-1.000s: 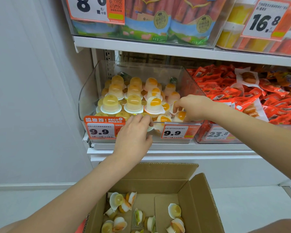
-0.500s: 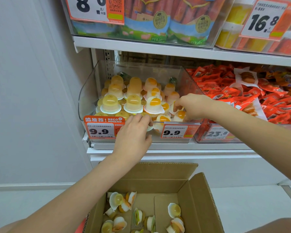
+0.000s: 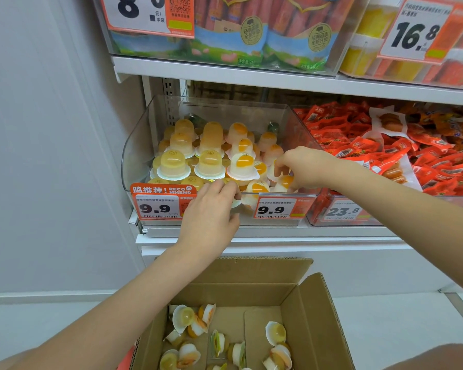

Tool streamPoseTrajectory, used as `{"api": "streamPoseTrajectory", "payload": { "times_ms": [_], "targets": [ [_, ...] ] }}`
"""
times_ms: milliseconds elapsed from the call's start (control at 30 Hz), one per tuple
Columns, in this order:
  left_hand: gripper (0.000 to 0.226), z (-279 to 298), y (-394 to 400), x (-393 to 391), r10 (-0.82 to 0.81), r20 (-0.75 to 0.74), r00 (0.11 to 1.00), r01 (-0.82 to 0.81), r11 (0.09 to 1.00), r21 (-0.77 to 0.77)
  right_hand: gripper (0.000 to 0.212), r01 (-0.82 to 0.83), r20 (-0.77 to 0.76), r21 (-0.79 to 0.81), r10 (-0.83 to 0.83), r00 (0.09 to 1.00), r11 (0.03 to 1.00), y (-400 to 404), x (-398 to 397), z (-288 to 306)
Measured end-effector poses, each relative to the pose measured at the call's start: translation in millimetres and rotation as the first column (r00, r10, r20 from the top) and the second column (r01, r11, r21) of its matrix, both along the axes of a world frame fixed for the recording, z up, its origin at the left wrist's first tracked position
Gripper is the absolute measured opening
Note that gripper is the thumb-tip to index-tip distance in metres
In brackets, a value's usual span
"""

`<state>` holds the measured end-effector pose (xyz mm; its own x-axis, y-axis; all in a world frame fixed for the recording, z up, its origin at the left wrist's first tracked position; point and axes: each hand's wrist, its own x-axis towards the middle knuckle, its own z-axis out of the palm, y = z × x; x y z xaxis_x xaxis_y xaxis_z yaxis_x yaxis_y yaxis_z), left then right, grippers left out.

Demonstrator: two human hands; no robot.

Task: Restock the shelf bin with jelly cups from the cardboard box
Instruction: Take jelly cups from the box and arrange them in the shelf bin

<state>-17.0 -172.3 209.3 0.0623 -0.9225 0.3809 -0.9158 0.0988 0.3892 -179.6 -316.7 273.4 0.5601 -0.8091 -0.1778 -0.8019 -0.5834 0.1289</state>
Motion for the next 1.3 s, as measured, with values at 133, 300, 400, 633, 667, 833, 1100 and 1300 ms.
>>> {"api": "streamPoseTrajectory", "payload": {
  "times_ms": [133,300,400,633,667,833,1100,1300],
  "targets": [
    [0.025,-1,0,0,-0.005,-0.008,1.000,0.005,1.000,-0.010,0.042,-0.005,0.084,-0.007,0.006,0.996,1.000,4,-3,4],
    [0.022,0,2,-1,-0.007,-0.052,0.999,0.006,1.000,-0.025,0.042,-0.019,0.258,-0.049,0.030,0.966,0.999,19,-15,12],
    [0.021,-1,8,-6,-0.027,-0.062,0.998,0.026,0.999,-0.027,0.040,-0.062,0.418,-0.062,0.082,0.905,0.996,39,-28,8],
    [0.021,-29,31,-23,-0.082,-0.071,0.994,0.086,0.994,0.064,0.027,-0.121,0.662,-0.120,0.170,0.730,0.985,100,-47,-25],
    [0.022,-39,34,-25,-0.074,-0.068,0.995,0.081,0.991,0.106,0.025,-0.132,0.677,-0.105,0.168,0.716,0.986,108,-49,-34],
    [0.024,-98,44,-23,-0.072,0.013,0.997,0.063,0.934,0.352,0.018,-0.128,0.639,0.172,-0.012,0.769,0.977,136,-60,-99],
    [0.024,-219,63,-18,-0.065,-0.012,0.998,0.054,0.696,0.716,0.029,0.011,0.339,0.537,-0.227,0.913,0.844,134,-73,-220],
    [0.036,-283,63,-33,-0.383,0.047,0.922,0.145,0.458,0.877,0.038,0.112,0.014,0.661,-0.162,0.987,0.742,138,-67,-316]
  ]
}}
